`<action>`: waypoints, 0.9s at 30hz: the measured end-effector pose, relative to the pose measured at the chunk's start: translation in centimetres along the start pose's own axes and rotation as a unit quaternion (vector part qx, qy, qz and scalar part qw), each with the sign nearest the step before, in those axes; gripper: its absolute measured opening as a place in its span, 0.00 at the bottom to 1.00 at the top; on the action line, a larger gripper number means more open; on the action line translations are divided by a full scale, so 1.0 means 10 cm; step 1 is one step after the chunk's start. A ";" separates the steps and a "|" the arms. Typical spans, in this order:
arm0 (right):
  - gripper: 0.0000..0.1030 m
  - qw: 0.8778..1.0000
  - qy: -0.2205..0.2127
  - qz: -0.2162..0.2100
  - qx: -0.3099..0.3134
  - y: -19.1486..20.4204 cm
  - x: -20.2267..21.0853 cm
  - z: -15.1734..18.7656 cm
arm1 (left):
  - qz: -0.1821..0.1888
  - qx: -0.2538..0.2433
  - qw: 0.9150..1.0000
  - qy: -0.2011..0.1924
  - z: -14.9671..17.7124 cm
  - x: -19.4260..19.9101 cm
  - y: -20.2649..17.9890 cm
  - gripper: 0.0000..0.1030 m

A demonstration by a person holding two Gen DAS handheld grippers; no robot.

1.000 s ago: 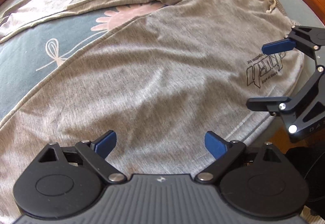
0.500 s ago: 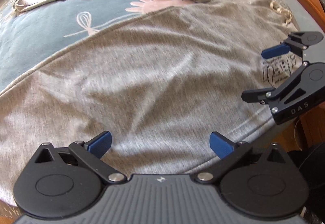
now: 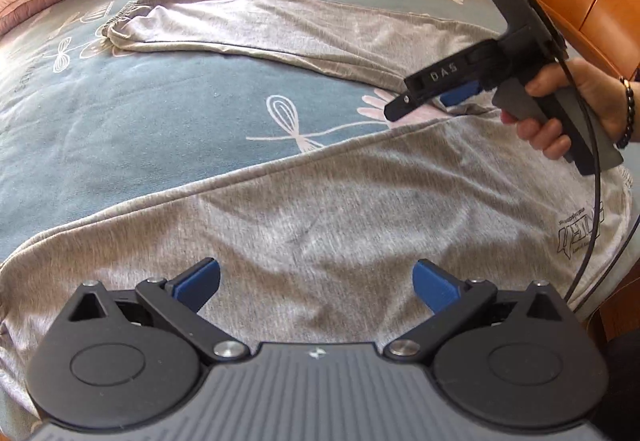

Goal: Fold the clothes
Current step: 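Move both open grippers from the T-shirt over the folded grey sweatpants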

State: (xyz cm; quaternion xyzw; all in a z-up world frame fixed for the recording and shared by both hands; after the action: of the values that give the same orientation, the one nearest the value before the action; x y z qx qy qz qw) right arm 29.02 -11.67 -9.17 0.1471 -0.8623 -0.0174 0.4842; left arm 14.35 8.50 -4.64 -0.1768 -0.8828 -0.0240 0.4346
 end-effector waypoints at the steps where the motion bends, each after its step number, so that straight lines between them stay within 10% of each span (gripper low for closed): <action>1: 1.00 1.000 0.010 0.002 -0.001 0.05 0.03 0.04 | 0.009 0.008 1.000 -0.002 -0.03 0.00 0.07 0.99; 7: 1.00 0.998 -0.040 0.041 0.020 0.28 0.19 -0.22 | 0.030 -0.005 0.999 -0.013 -0.25 -0.08 0.40 0.99; 21: 0.98 0.996 -0.022 -0.084 0.002 0.22 -0.16 -0.51 | -0.110 0.076 0.991 -0.019 -0.91 -0.23 0.48 0.99; 27: 0.99 0.976 0.034 -0.209 -0.047 0.03 0.02 -0.44 | -0.076 0.179 0.980 -0.048 -1.40 -0.51 0.52 0.99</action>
State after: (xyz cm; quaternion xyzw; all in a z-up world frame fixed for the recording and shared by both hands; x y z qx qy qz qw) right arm 32.59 -10.93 -6.65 0.3018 -0.7937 -0.1541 0.5052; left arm 29.51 9.11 -0.47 -0.0300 -0.9035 0.1100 0.4131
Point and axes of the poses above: each gripper's, at about its wrist camera, not at the fingertips, and x roughly against the way its jaws point, y to its left, z to its underside, the point moved 3 cm from there along -x, roughly the way its jaws point, and after that the axes turned 7 degrees about -y, right-handed, at the moved point
